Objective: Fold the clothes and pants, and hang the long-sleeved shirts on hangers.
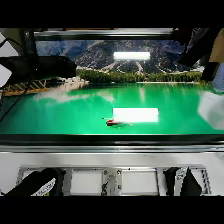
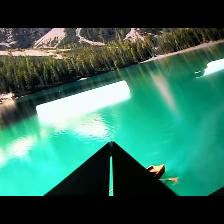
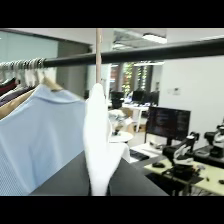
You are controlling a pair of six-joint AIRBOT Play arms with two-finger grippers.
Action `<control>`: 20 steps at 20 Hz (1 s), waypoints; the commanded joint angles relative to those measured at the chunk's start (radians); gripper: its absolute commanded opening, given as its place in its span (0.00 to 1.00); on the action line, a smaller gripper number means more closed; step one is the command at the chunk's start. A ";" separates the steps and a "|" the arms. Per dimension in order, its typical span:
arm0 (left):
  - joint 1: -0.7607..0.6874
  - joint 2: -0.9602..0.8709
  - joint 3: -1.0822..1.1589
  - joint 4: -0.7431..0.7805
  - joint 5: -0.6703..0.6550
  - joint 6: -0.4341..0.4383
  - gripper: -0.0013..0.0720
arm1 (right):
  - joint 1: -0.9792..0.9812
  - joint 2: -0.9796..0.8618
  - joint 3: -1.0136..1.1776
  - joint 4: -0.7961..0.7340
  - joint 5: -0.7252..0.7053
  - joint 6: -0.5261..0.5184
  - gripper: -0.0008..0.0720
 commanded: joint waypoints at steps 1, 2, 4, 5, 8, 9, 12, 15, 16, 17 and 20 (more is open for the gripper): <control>-0.002 -0.043 0.029 0.000 -0.005 -0.002 0.04 | -0.029 -0.059 0.124 -0.025 -0.087 0.010 0.03; -0.002 -0.043 0.029 0.000 -0.004 -0.002 0.04 | -0.029 -0.068 0.142 -0.025 -0.092 0.010 0.03; -0.002 -0.043 0.029 0.001 -0.002 -0.001 0.04 | -0.029 -0.077 0.152 -0.026 -0.093 0.010 0.03; -0.002 -0.043 0.029 0.001 -0.002 -0.001 0.04 | -0.029 -0.079 0.152 -0.026 -0.093 0.010 0.03; -0.002 -0.043 0.029 0.001 -0.002 -0.001 0.04 | -0.029 -0.084 0.152 -0.025 -0.094 0.010 0.03; -0.002 -0.043 0.029 0.001 -0.003 -0.001 0.04 | -0.029 -0.089 0.152 -0.026 -0.094 0.010 0.03; -0.002 -0.043 0.029 0.001 -0.010 -0.002 0.04 | -0.029 -0.100 0.152 -0.026 -0.132 0.010 0.03; -0.002 -0.043 0.029 0.001 -0.009 -0.002 0.04 | -0.029 -0.122 0.152 -0.032 -0.217 0.002 0.03; -0.002 -0.043 0.029 0.001 -0.009 -0.002 0.04 | -0.030 -0.134 0.152 -0.033 -0.239 0.002 0.03; -0.002 -0.043 0.029 0.000 -0.009 -0.002 0.04 | -0.030 -0.145 0.151 -0.033 -0.246 0.002 0.03; -0.002 -0.043 0.029 0.000 -0.009 -0.002 0.04 | -0.030 -0.185 0.151 -0.033 -0.248 -0.042 0.03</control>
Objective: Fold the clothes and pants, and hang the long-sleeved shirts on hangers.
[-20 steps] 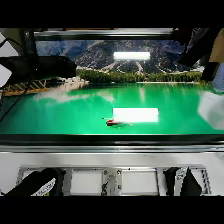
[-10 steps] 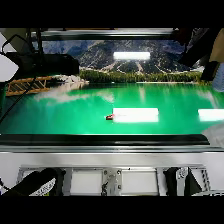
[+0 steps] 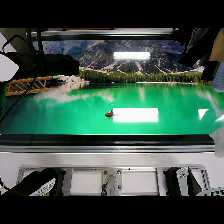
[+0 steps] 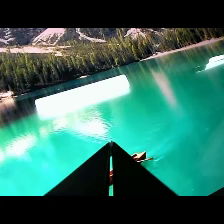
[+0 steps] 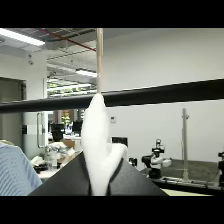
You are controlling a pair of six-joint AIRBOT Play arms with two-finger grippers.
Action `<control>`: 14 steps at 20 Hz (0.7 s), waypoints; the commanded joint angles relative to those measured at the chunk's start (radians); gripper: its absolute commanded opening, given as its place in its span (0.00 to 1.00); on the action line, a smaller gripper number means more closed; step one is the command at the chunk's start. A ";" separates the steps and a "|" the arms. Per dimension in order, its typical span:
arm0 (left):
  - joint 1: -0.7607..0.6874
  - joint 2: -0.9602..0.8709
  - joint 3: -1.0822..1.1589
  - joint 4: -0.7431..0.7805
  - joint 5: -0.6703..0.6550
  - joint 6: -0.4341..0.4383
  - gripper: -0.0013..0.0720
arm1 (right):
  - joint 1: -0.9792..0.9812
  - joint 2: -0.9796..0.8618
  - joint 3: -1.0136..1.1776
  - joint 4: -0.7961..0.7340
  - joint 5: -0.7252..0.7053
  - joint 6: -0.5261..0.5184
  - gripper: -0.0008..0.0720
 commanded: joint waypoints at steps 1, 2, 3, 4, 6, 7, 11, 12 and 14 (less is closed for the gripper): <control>0.000 0.000 0.001 0.000 0.000 0.002 0.04 | -0.001 -0.042 0.001 -0.003 -0.026 -0.048 0.03; 0.000 0.000 0.001 0.000 0.000 0.002 0.04 | -0.001 -0.050 0.001 -0.003 -0.028 -0.063 0.03; 0.000 0.000 0.001 0.000 0.000 0.002 0.04 | -0.010 -0.056 0.000 -0.003 -0.028 -0.074 0.03; 0.000 0.000 0.001 0.000 0.000 0.002 0.04 | -0.024 -0.061 -0.002 -0.002 -0.027 -0.072 0.03; 0.000 0.000 0.001 0.000 0.001 0.002 0.04 | -0.058 -0.066 -0.003 -0.002 -0.027 -0.072 0.03; 0.000 0.000 0.001 0.000 0.003 0.002 0.04 | -0.076 -0.066 -0.004 -0.002 -0.027 -0.072 0.03; 0.000 0.000 0.001 0.000 0.003 0.002 0.04 | -0.138 -0.066 -0.014 -0.003 0.030 -0.072 0.03; 0.000 0.000 0.001 0.000 0.003 0.002 0.04 | -0.153 -0.065 -0.025 -0.003 0.066 -0.072 0.03; 0.000 0.000 0.001 0.000 0.003 0.002 0.04 | -0.177 -0.064 -0.045 -0.003 0.162 -0.072 0.03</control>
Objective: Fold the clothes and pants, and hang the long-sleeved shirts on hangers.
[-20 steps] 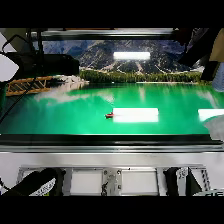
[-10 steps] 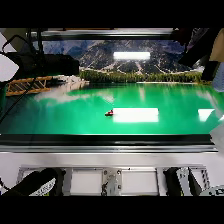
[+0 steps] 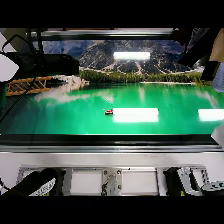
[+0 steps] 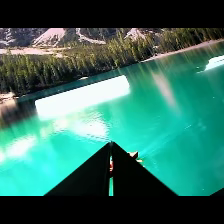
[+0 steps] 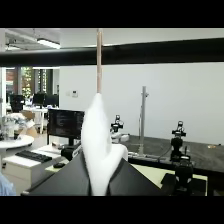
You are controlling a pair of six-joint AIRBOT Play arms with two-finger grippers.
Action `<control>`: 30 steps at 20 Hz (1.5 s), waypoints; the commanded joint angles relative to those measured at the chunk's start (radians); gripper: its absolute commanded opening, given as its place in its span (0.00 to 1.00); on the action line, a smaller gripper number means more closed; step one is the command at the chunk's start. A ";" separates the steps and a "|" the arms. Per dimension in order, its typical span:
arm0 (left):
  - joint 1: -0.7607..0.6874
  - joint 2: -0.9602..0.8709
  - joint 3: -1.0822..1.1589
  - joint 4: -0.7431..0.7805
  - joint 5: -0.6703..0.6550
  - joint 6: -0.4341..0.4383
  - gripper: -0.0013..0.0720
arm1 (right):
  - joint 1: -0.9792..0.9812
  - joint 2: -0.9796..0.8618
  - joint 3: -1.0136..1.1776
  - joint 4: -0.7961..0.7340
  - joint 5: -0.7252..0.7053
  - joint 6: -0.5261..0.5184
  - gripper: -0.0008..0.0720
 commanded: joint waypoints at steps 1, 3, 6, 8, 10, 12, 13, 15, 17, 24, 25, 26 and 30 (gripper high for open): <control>0.000 0.000 0.001 0.000 0.000 0.001 0.04 | -0.042 0.000 -0.023 0.001 0.141 0.003 0.03; 0.000 0.000 0.001 0.000 0.000 0.001 0.04 | -0.041 0.002 -0.023 0.001 0.161 0.004 0.04; 0.000 0.000 0.001 0.001 0.000 0.001 0.04 | -0.041 0.003 -0.023 0.001 0.168 0.004 0.16; 0.000 0.000 0.001 0.002 0.000 0.001 0.04 | -0.041 0.006 -0.023 0.002 0.168 0.004 0.79; 0.000 0.000 0.001 0.002 0.000 0.001 0.04 | -0.041 0.028 -0.022 0.006 0.167 0.004 0.88; 0.000 0.000 0.001 0.002 0.000 0.001 0.04 | -0.040 0.070 -0.022 0.042 0.165 0.004 0.87; 0.000 0.000 0.001 0.002 0.000 0.001 0.04 | -0.040 0.090 -0.022 0.095 0.170 0.004 0.87; 0.000 0.000 0.001 0.002 0.000 0.002 0.04 | -0.040 0.129 -0.022 0.230 0.267 0.004 0.87; 0.000 0.000 0.001 0.002 0.000 0.002 0.04 | -0.039 0.143 -0.022 0.314 0.484 0.005 0.87; 0.000 0.012 -0.023 0.000 -0.001 -0.001 0.04 | 0.398 0.043 -0.029 0.239 0.994 0.075 0.69; 0.000 0.029 -0.058 -0.001 0.002 -0.004 0.04 | 0.500 0.034 -0.030 0.141 1.006 0.104 0.68; 0.000 0.050 -0.099 -0.001 0.003 -0.021 0.04 | 0.620 0.031 -0.035 0.008 1.006 0.132 0.68; 0.000 0.145 -0.269 -0.023 0.045 -0.056 0.04 | 1.064 0.015 -0.129 -0.352 1.024 0.291 0.68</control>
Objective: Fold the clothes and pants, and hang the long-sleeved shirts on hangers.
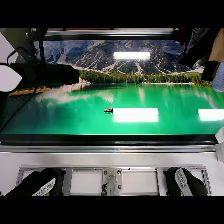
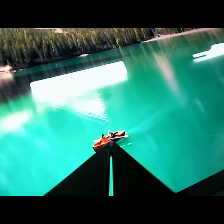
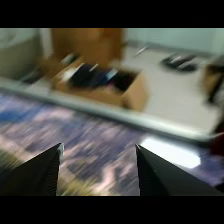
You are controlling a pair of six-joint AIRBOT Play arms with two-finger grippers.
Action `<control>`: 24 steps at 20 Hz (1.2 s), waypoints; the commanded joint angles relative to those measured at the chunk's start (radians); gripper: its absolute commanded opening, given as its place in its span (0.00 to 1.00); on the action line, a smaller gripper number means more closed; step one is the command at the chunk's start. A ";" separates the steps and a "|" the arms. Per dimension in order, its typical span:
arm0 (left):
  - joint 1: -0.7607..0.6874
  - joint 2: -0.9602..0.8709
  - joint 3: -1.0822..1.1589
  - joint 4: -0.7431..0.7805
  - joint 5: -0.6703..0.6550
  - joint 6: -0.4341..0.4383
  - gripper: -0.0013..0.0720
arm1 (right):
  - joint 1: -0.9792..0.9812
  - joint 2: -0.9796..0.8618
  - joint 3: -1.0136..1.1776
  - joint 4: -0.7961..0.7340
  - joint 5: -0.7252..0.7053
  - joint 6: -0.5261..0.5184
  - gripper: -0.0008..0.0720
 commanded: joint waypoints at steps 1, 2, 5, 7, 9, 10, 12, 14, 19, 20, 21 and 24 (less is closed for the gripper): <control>0.000 0.077 -0.134 -0.033 0.039 -0.022 0.04 | 0.396 -0.025 -0.103 -0.297 0.053 0.132 0.68; 0.000 0.096 -0.161 -0.050 0.047 -0.022 0.04 | 0.481 -0.037 -0.148 -0.302 0.053 0.132 0.69; -0.001 0.137 -0.220 -0.077 0.054 -0.022 0.04 | 0.690 -0.081 -0.253 -0.302 0.051 0.132 0.68; 0.000 0.150 -0.227 -0.076 0.040 -0.022 0.04 | 0.772 -0.112 -0.269 -0.299 0.053 0.132 0.69; 0.000 0.164 -0.227 -0.076 0.041 -0.022 0.04 | 0.822 -0.136 -0.269 -0.282 0.053 0.132 0.68; 0.000 0.169 -0.227 -0.075 0.043 -0.022 0.04 | 0.831 -0.142 -0.269 -0.271 0.053 0.132 0.68; 0.000 0.178 -0.227 -0.074 0.043 -0.022 0.04 | 0.835 -0.148 -0.269 -0.264 0.054 0.132 0.24; 0.000 0.182 -0.227 -0.075 0.042 -0.022 0.04 | 0.834 -0.148 -0.269 -0.264 0.054 0.132 0.05; 0.000 0.180 -0.227 -0.074 0.043 -0.022 0.04 | 0.834 -0.148 -0.269 -0.264 0.053 0.132 0.05; 0.000 0.180 -0.227 -0.074 0.043 -0.022 0.04 | 0.834 -0.148 -0.269 -0.264 0.053 0.132 0.05; 0.000 0.180 -0.227 -0.074 0.043 -0.022 0.04 | 0.834 -0.148 -0.269 -0.264 0.054 0.132 0.05; 0.000 0.180 -0.227 -0.074 0.043 -0.022 0.04 | 0.834 -0.148 -0.269 -0.264 0.053 0.132 0.05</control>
